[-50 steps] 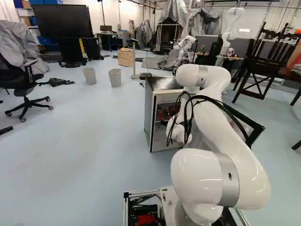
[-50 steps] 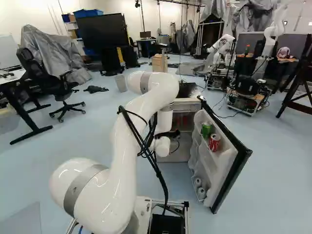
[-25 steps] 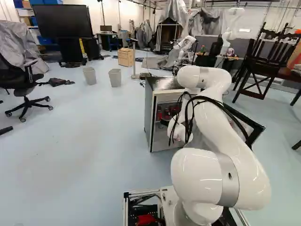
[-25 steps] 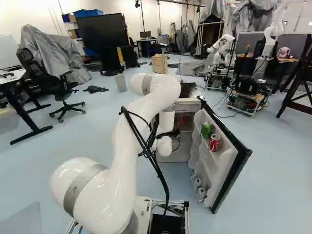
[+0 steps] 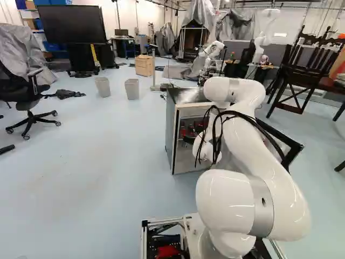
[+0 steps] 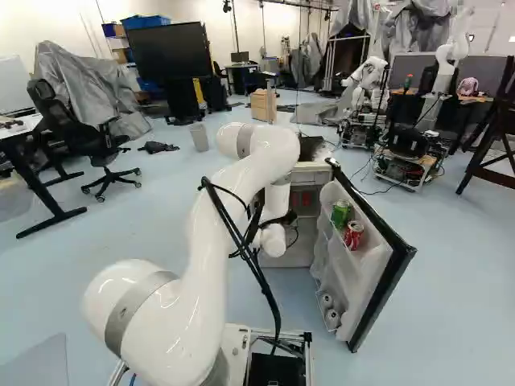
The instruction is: Grab a drink from the fridge
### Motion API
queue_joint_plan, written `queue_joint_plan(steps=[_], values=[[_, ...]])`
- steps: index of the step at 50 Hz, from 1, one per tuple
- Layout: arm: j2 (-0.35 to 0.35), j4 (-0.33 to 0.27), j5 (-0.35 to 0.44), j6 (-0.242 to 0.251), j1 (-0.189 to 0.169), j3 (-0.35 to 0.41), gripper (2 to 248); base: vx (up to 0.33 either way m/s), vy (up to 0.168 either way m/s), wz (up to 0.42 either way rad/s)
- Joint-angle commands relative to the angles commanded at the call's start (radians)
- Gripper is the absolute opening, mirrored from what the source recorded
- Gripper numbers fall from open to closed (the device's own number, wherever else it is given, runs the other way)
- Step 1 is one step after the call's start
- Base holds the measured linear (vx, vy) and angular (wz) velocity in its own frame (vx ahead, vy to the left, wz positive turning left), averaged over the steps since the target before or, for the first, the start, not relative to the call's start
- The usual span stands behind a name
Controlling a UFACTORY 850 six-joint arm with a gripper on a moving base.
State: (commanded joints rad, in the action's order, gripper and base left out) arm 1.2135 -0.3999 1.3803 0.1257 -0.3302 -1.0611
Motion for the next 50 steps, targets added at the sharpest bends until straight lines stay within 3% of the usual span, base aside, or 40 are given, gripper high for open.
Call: queue_joint_plan(steps=[50], values=[[0.041, -0.141, 0.0, 0.0, -0.02, -0.085, 247, 0.0, 0.0, 0.0]])
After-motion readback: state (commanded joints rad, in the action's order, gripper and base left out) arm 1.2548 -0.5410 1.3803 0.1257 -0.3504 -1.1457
